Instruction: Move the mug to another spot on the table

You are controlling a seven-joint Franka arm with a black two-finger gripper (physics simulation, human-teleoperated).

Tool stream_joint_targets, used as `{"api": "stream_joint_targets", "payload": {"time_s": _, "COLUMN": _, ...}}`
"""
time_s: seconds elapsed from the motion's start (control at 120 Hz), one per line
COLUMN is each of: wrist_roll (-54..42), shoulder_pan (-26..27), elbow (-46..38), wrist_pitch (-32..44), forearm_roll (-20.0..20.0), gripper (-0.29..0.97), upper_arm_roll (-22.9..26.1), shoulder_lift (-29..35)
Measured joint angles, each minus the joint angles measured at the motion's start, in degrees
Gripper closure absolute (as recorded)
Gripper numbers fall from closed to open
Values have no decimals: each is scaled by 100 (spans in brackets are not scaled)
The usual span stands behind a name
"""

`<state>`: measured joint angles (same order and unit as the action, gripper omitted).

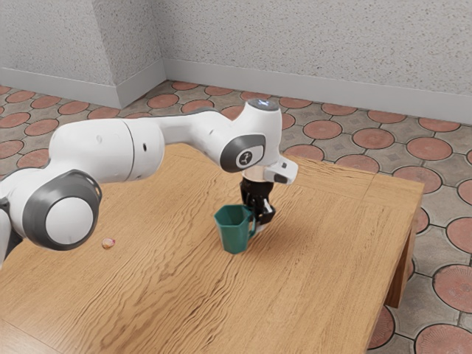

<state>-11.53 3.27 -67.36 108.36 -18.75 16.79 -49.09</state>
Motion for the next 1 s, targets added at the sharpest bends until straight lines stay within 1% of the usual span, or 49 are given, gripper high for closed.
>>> {"api": "stream_joint_targets", "payload": {"time_s": 0.167, "wrist_roll": 26, "shoulder_pan": -1, "elbow": 12, "wrist_pitch": -286, "forearm_roll": -22, "gripper": 56, "upper_arm_roll": -10, "shoulder_lift": 27}}
{"api": "stream_joint_targets", "payload": {"time_s": 0.45, "wrist_roll": 53, "shoulder_pan": -19, "elbow": 23, "wrist_pitch": -1119, "forearm_roll": -39, "gripper": 60, "upper_arm_roll": -68, "shoulder_lift": 157}}
{"api": "stream_joint_targets", "payload": {"time_s": 0.6, "wrist_roll": 63, "shoulder_pan": -8, "elbow": 42, "wrist_pitch": -1648, "forearm_roll": -228, "gripper": 61, "upper_arm_roll": -80, "shoulder_lift": 245}}
{"api": "stream_joint_targets", "payload": {"time_s": 0.7, "wrist_roll": 71, "shoulder_pan": -17, "elbow": 245, "wrist_pitch": -1914, "forearm_roll": -321, "gripper": 61, "upper_arm_roll": -161, "shoulder_lift": 260}}
{"api": "stream_joint_targets", "payload": {"time_s": 0.858, "wrist_roll": 80, "shoulder_pan": -77, "elbow": 437, "wrist_pitch": -2166, "forearm_roll": -430, "gripper": 62, "upper_arm_roll": -300, "shoulder_lift": 275}}
{"api": "stream_joint_targets", "payload": {"time_s": 1.0, "wrist_roll": 85, "shoulder_pan": -274, "elbow": 457, "wrist_pitch": -2272, "forearm_roll": -431, "gripper": 61, "upper_arm_roll": -410, "shoulder_lift": 288}}
